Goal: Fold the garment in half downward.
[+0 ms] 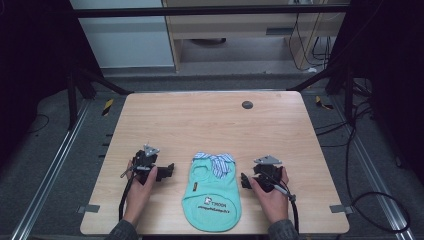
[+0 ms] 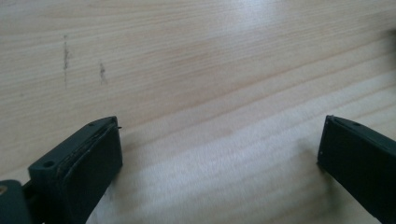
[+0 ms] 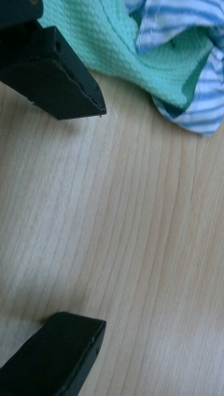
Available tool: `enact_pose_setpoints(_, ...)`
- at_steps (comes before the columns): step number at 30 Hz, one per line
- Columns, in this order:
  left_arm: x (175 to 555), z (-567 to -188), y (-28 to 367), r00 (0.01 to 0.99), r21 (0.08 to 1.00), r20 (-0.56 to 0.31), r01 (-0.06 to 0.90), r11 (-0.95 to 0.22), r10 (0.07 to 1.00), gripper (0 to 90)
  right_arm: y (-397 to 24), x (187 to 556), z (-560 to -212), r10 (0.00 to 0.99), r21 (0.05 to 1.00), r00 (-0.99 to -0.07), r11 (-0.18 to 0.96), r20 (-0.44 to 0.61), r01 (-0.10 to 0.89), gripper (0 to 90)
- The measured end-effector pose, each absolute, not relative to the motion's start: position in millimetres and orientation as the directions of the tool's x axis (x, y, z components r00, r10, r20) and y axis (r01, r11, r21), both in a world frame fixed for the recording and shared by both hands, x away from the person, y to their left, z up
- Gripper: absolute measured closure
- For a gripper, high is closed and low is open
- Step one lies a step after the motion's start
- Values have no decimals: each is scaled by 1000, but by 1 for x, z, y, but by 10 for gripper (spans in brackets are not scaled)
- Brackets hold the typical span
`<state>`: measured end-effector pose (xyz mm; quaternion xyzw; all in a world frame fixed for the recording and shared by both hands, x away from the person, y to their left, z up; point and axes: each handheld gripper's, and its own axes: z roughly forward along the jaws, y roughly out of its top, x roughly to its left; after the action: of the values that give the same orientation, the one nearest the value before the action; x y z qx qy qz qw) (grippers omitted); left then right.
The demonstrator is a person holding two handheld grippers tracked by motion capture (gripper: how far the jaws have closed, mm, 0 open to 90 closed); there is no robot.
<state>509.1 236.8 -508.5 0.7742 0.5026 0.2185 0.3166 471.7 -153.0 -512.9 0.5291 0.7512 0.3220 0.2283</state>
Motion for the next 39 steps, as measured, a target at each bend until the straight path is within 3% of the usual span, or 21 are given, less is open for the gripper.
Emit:
enact_pose_setpoints(22,486,-509,237,491,710,20,606,-358,871,0,-149,467,-512,923,732,-384,257,8,632,53)
enact_pose_setpoints(32,488,-500,237,520,741,-18,581,-338,854,66,-151,467,-500,899,756,-435,248,53,605,343)
enact_pose_setpoints(39,504,-488,229,552,725,-30,586,-362,833,95,-146,478,-491,862,728,-501,299,71,618,462)
